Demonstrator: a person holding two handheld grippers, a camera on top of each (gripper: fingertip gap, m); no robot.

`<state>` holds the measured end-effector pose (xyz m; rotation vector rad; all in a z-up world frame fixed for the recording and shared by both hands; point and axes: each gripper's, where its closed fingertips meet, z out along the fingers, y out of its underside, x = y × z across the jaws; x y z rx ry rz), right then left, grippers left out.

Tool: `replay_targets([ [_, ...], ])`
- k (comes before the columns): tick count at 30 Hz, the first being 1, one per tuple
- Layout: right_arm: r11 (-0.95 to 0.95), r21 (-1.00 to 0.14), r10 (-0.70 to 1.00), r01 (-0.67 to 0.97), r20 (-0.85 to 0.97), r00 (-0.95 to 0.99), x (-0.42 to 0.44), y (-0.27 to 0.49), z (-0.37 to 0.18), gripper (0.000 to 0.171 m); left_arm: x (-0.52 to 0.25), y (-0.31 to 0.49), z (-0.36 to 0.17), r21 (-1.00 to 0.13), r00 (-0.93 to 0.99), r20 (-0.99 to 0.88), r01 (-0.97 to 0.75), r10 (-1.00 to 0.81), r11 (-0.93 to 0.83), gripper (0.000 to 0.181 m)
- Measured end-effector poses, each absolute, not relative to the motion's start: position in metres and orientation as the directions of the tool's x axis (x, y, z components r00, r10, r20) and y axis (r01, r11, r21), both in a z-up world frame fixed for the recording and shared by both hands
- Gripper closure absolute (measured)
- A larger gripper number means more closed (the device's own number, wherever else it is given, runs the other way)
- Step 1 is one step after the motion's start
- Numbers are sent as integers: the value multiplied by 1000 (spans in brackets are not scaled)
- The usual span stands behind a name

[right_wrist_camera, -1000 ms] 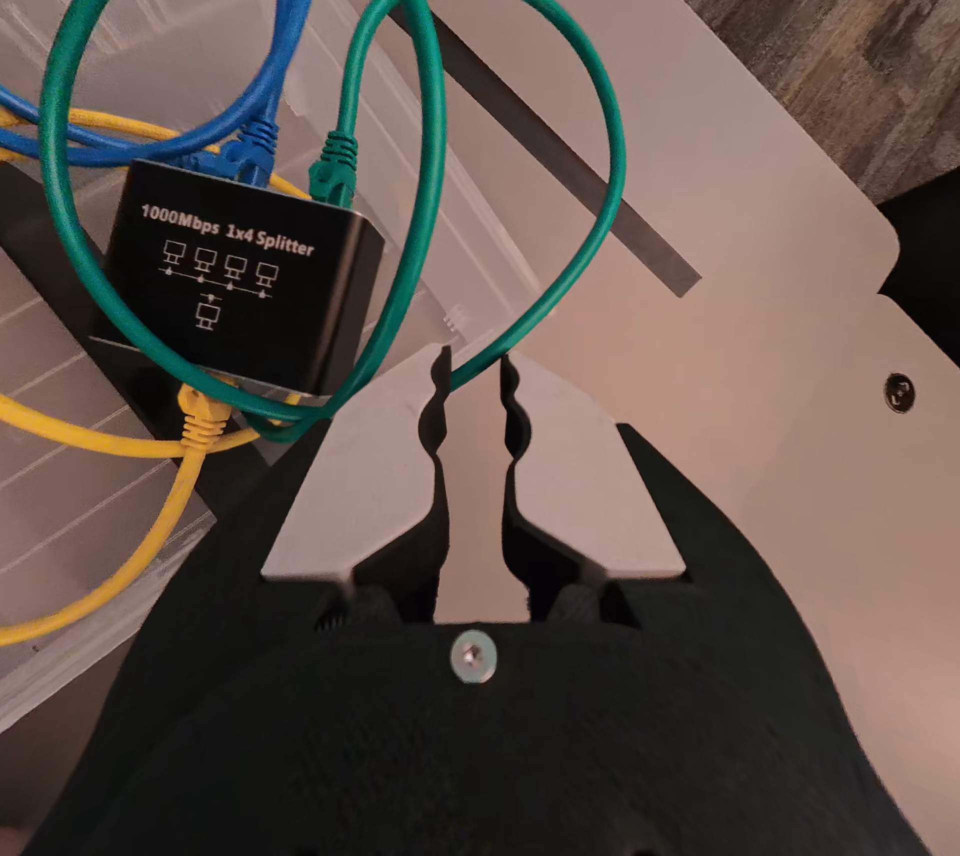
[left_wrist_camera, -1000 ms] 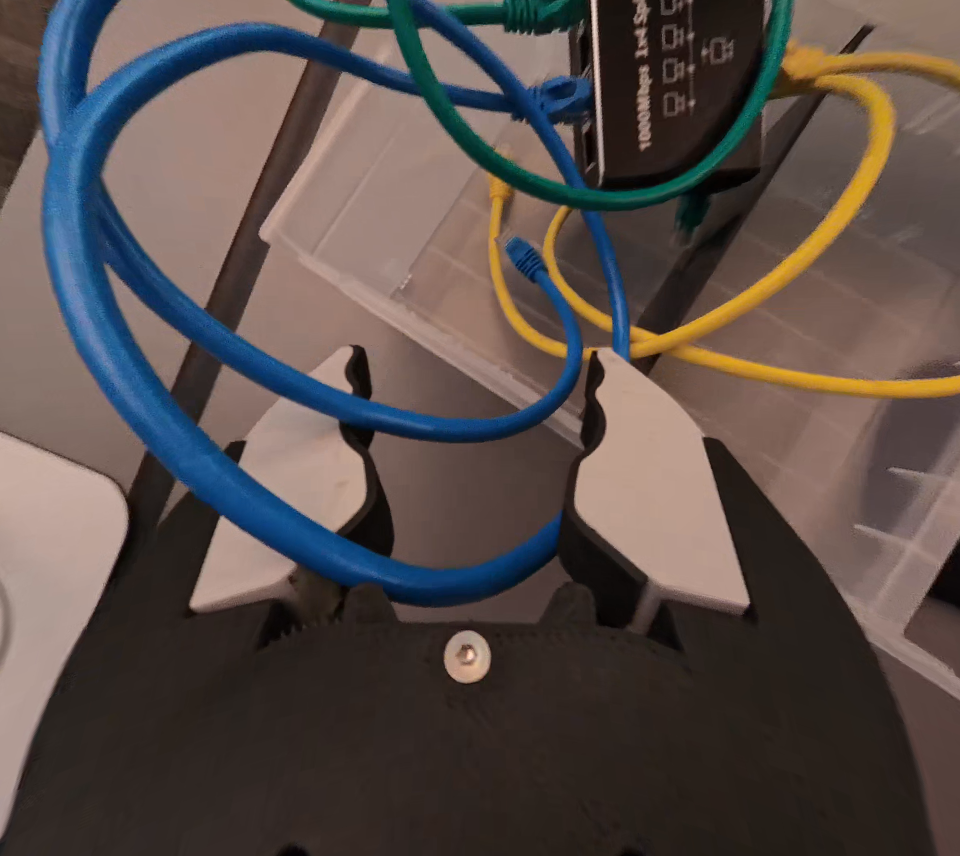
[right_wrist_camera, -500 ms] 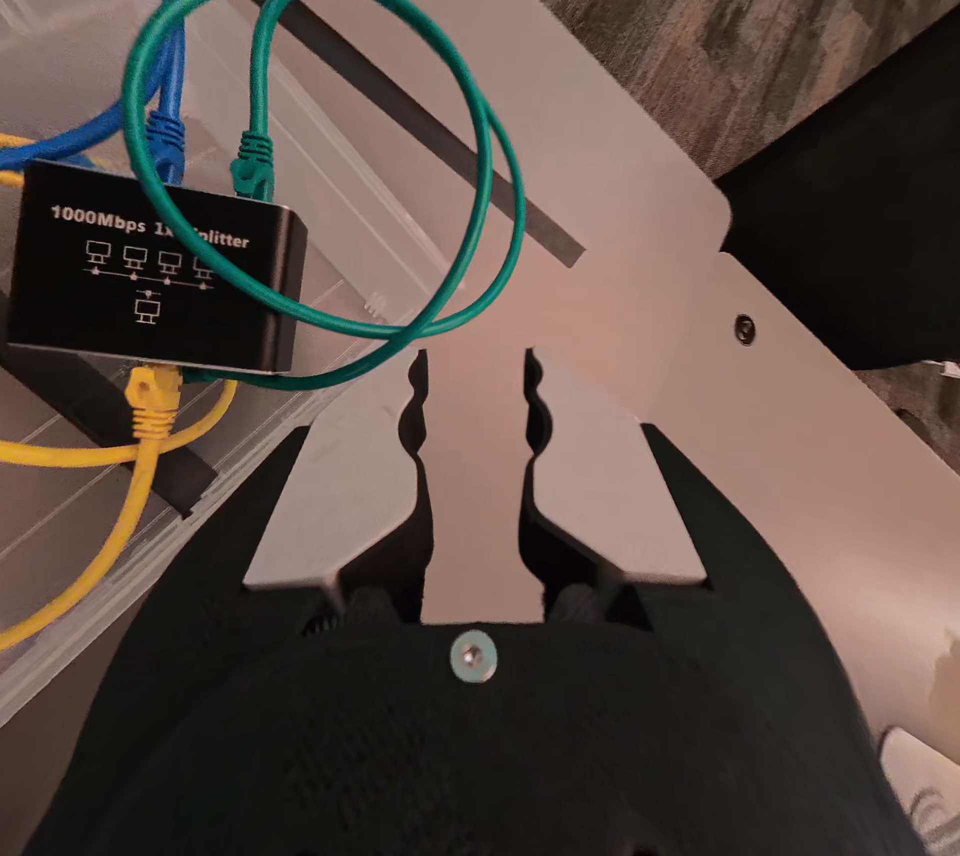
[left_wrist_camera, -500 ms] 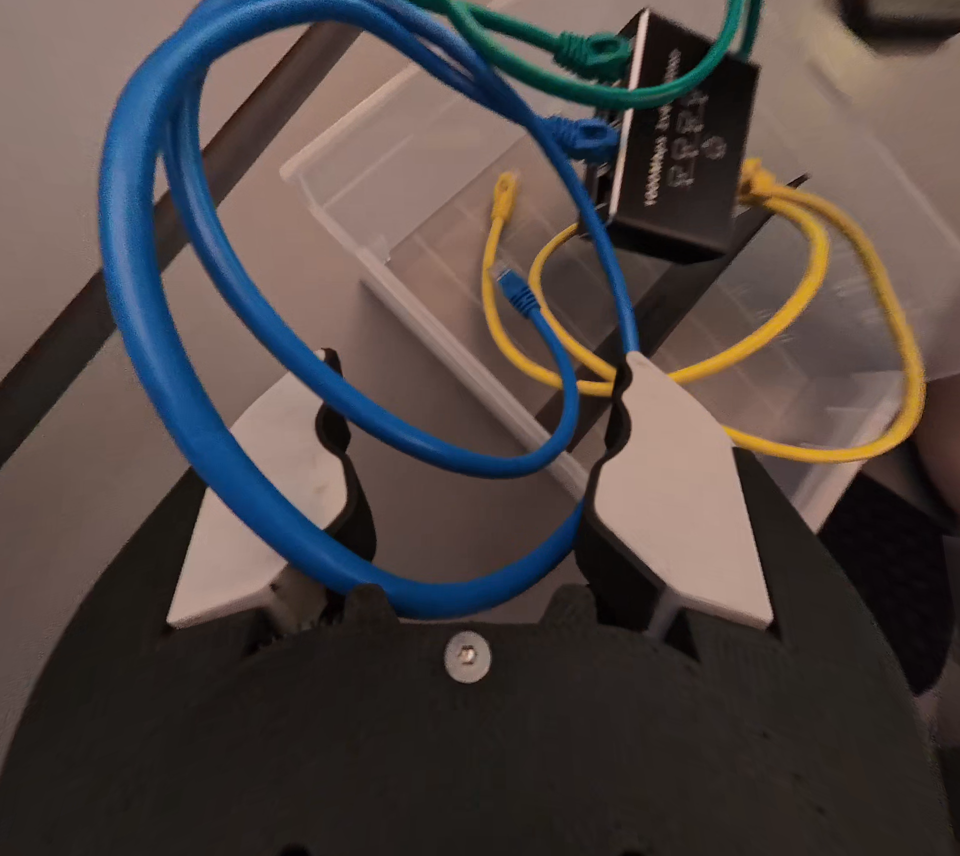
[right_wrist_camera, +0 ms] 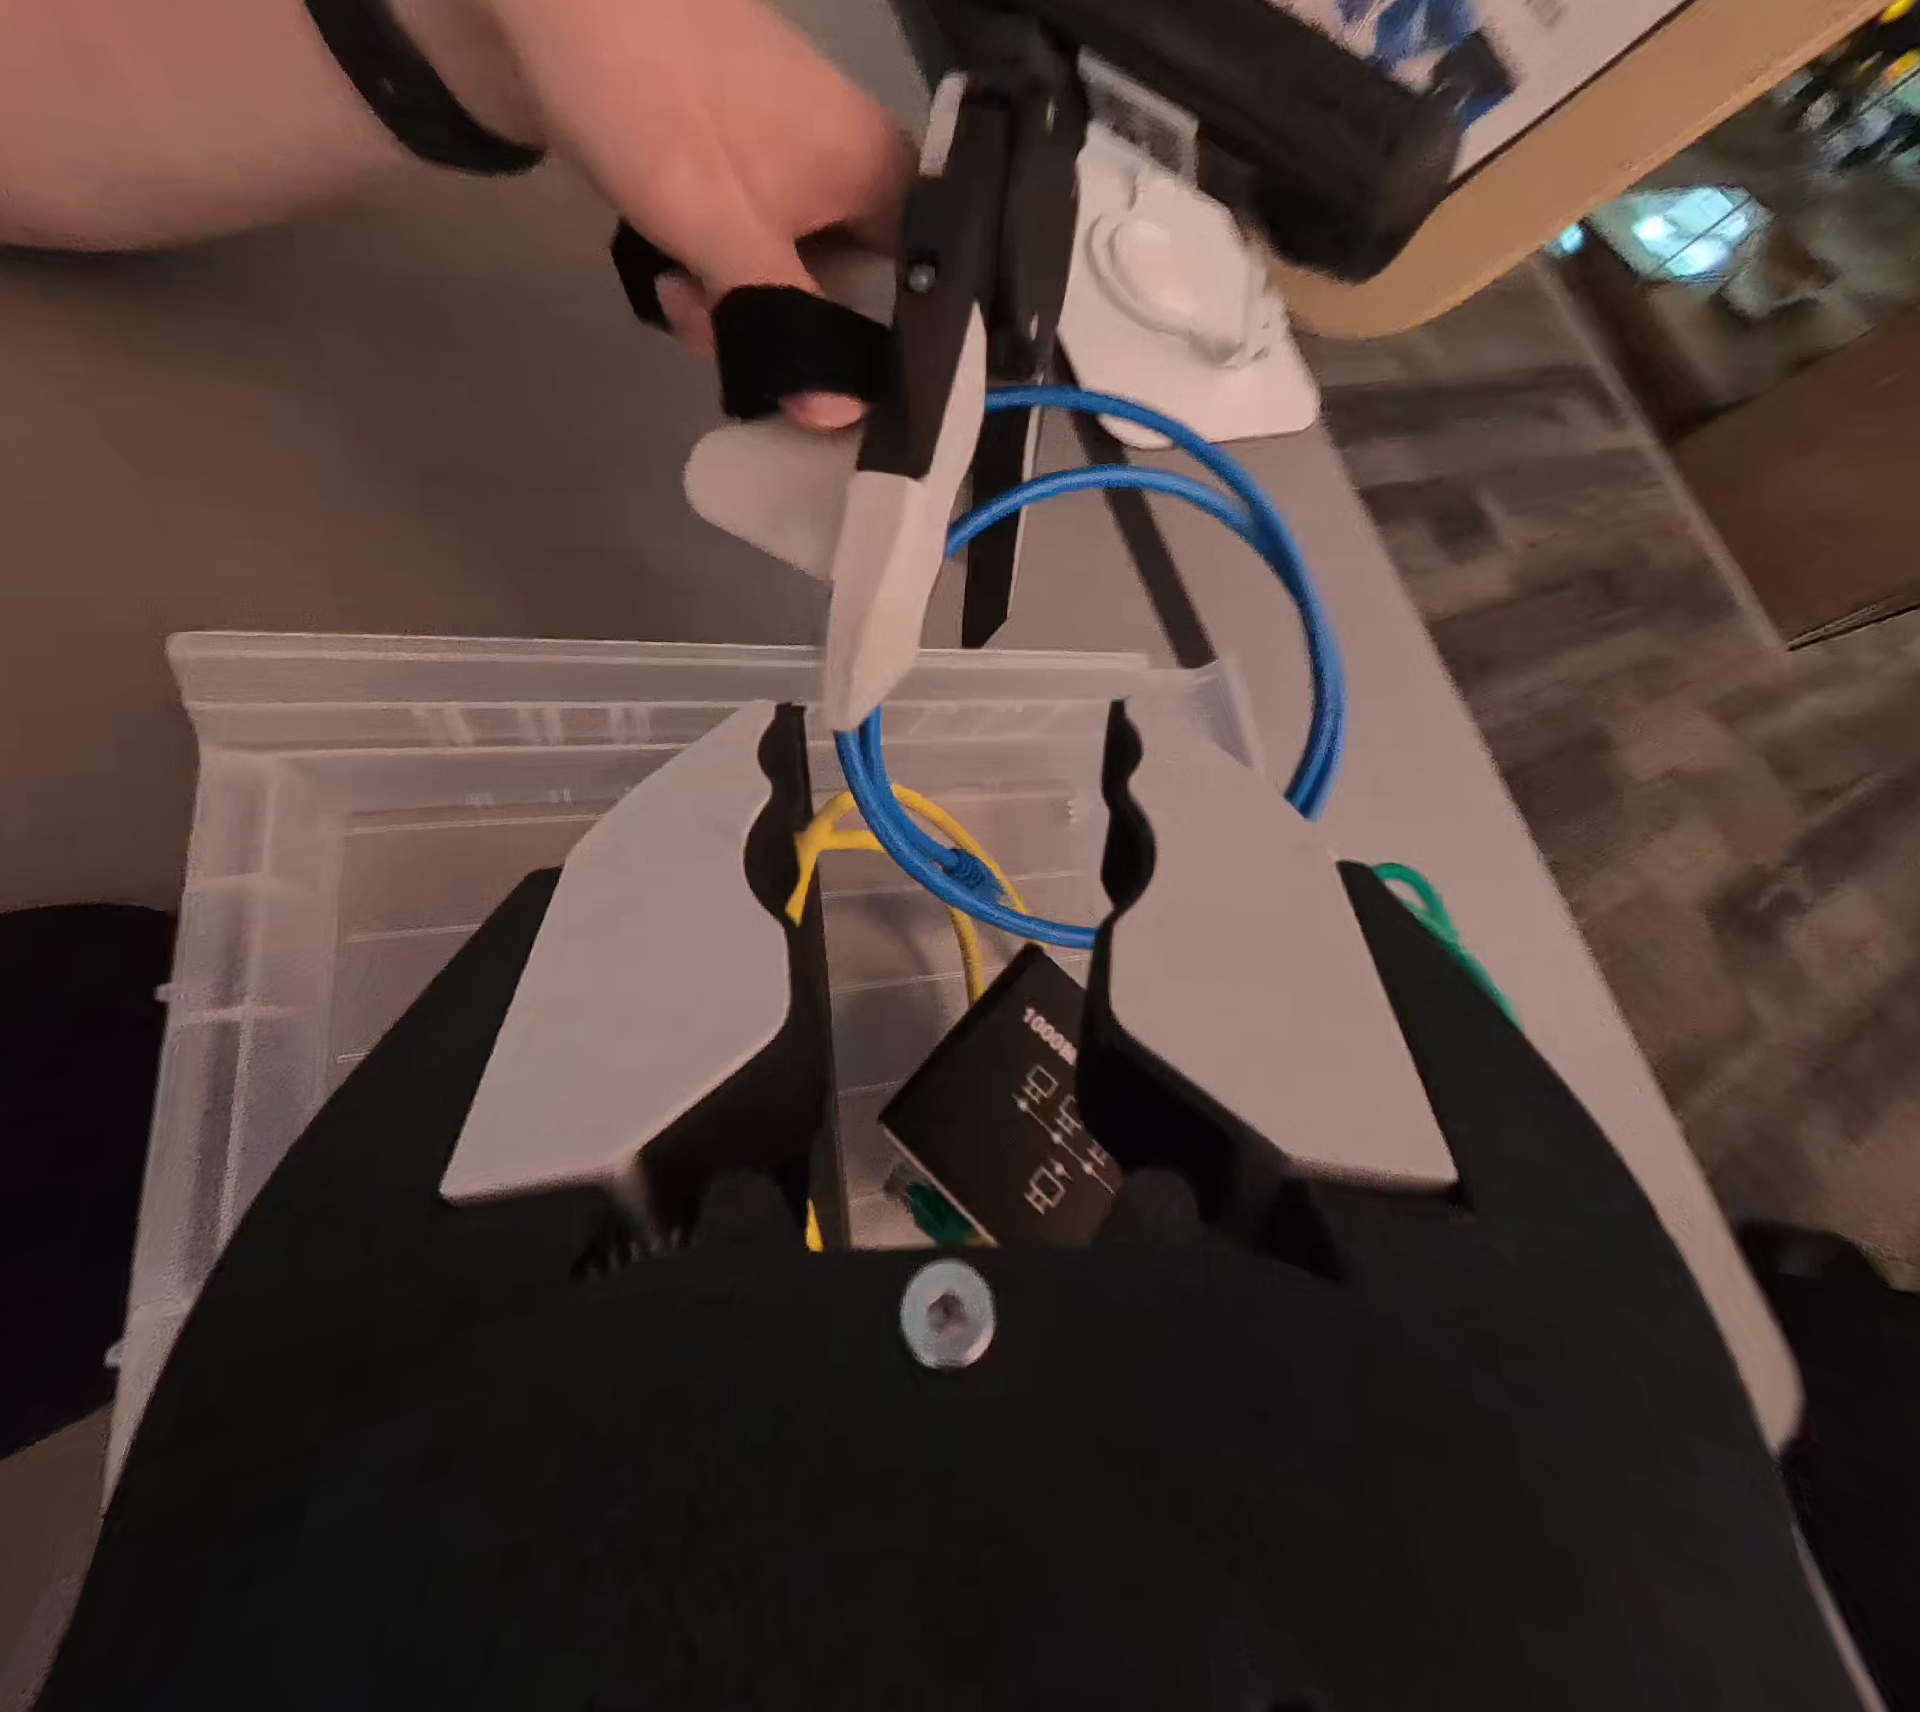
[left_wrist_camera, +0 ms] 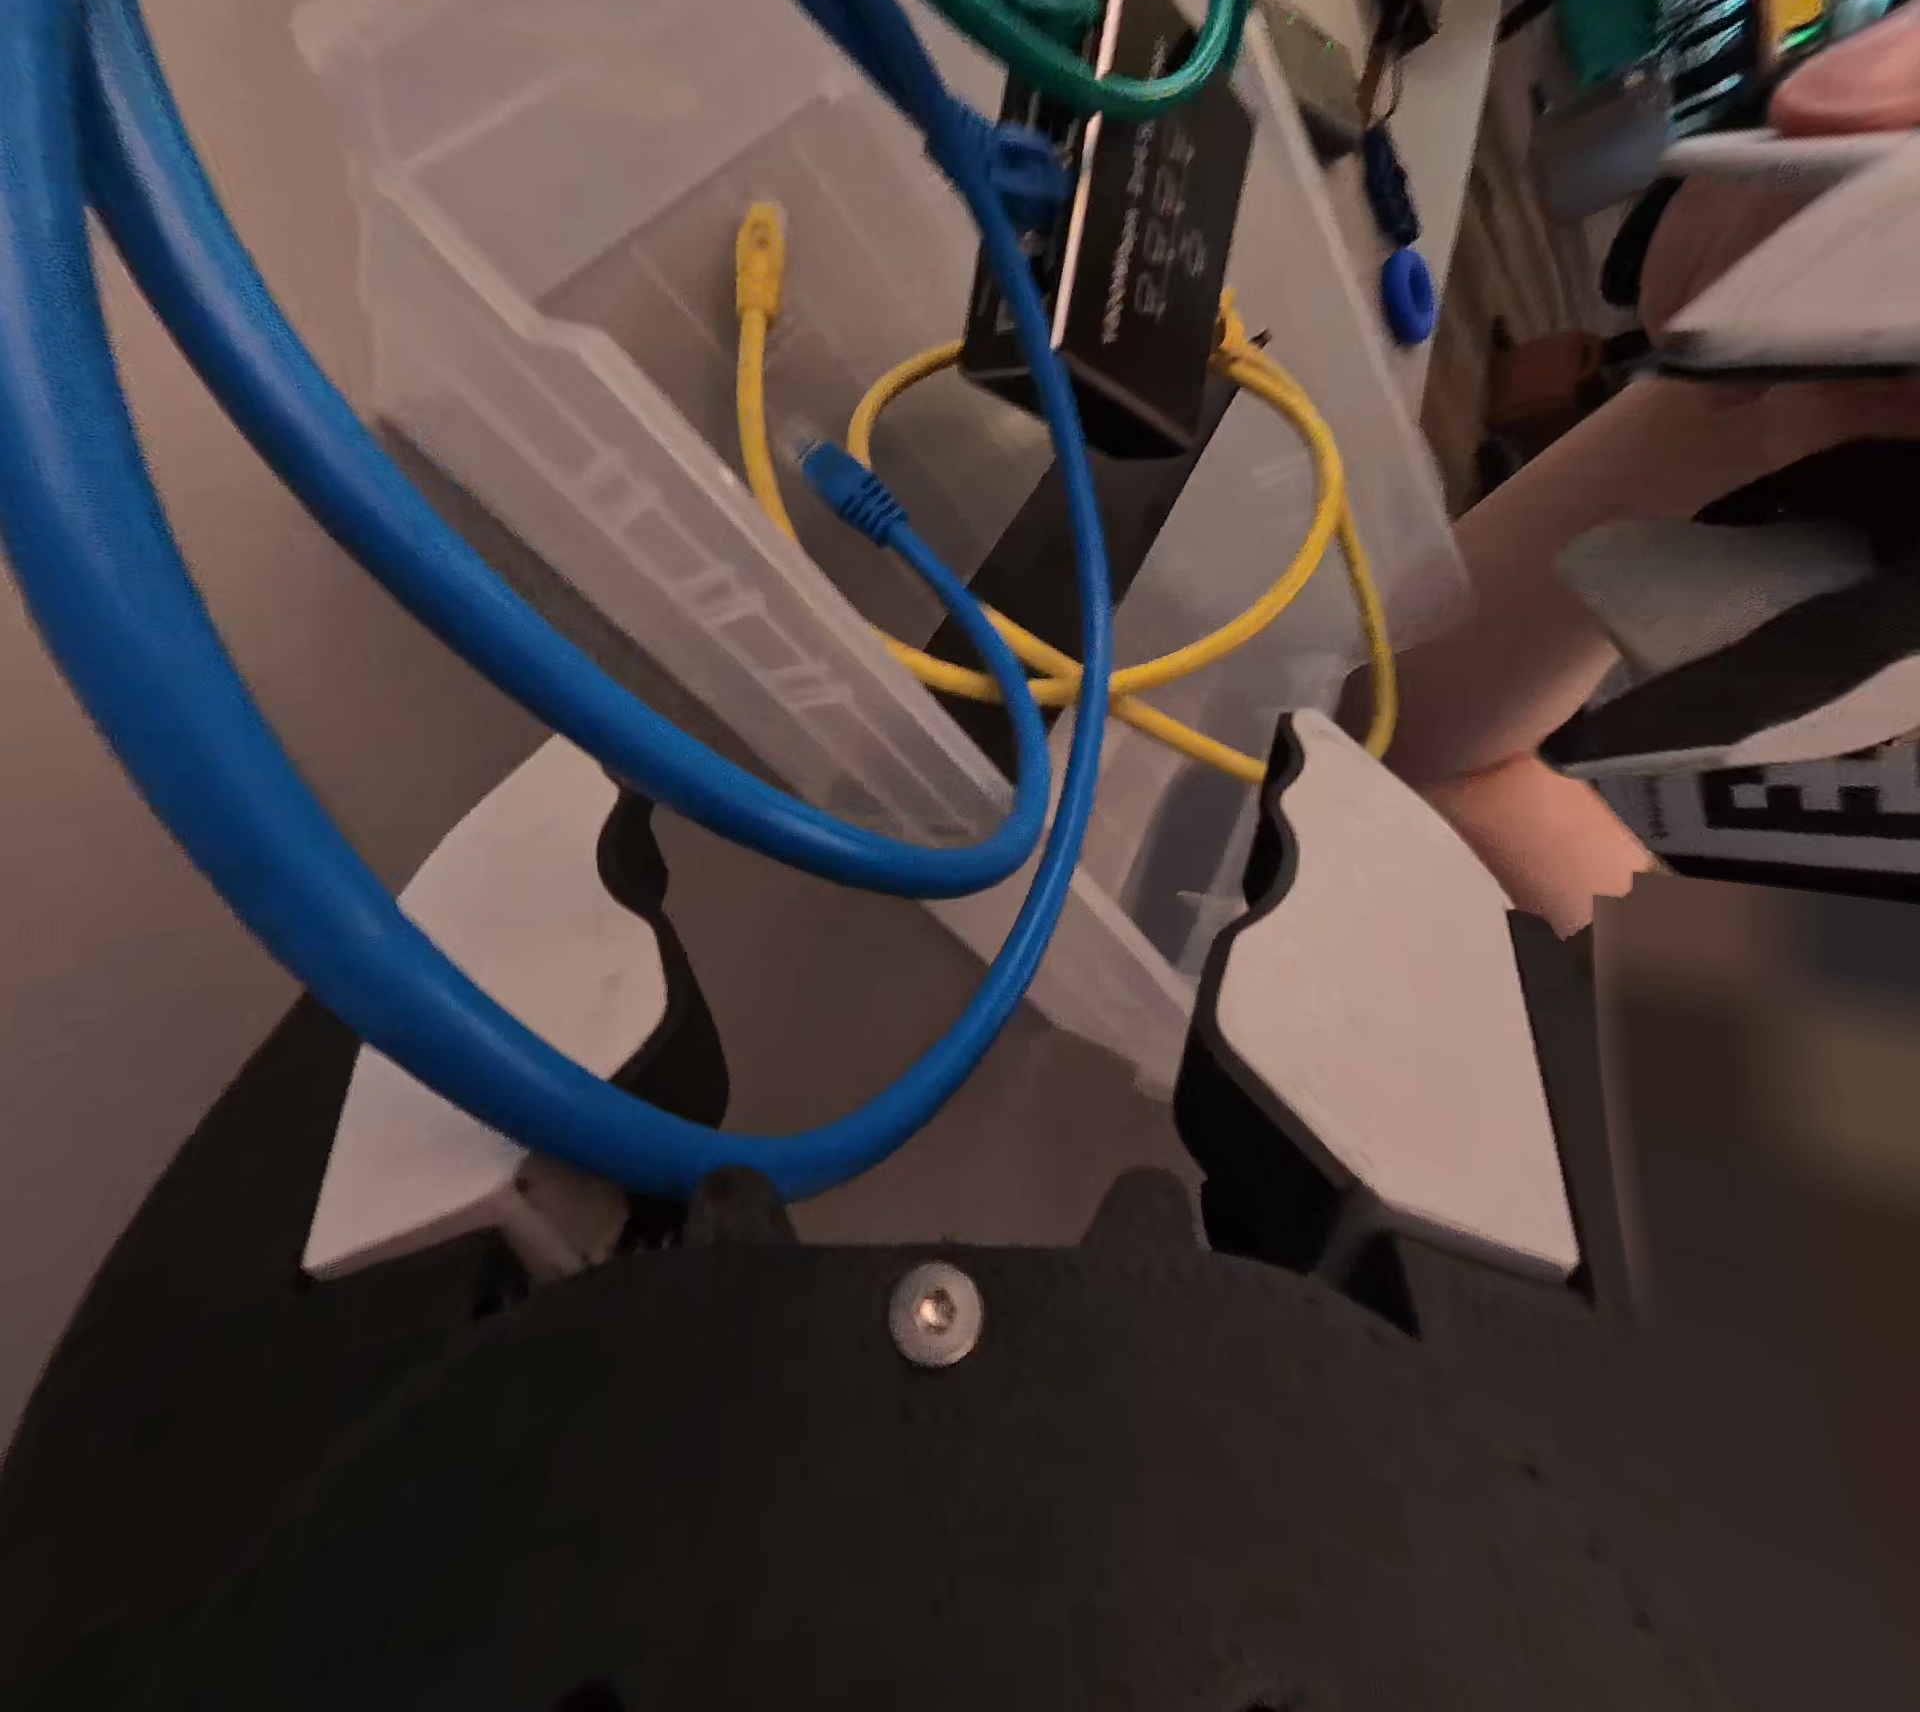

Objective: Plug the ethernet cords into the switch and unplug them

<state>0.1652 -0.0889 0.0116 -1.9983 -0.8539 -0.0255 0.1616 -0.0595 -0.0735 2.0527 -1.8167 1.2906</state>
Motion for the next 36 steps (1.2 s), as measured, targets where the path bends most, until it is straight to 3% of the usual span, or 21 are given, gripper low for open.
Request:
replay_targets([
  [1,-357,-740,560,569,318,765,168,-83,1,114,159,-58,-79,-423,-71,613,-871,-787,-251,68],
  [9,-411,-715,523,566,324,789,189,-88,-7,113,141,-57,-98,-358,-101,501,-928,-860,-100,38],
  [18,-426,-663,510,616,386,768,195,-89,-11,114,105,-36,-96,-296,-144,426,-955,-893,13,36],
  [24,-467,-619,510,631,394,764,190,-91,-16,114,110,2,-41,-532,-127,363,-842,-923,-94,46],
  [26,-513,-586,509,627,380,772,177,-97,-12,114,109,17,-5,-665,-121,289,-739,-950,-108,48],
  [30,-528,-637,399,562,398,826,137,-89,13,114,90,47,79,-899,9,104,-428,-995,-97,71],
  [33,-547,-689,319,476,354,879,116,-73,12,114,67,43,115,-961,57,74,-263,-996,-86,77],
  [36,-612,-708,249,351,249,936,111,-50,-12,112,51,22,129,-973,-1,69,-220,-998,-67,77],
])
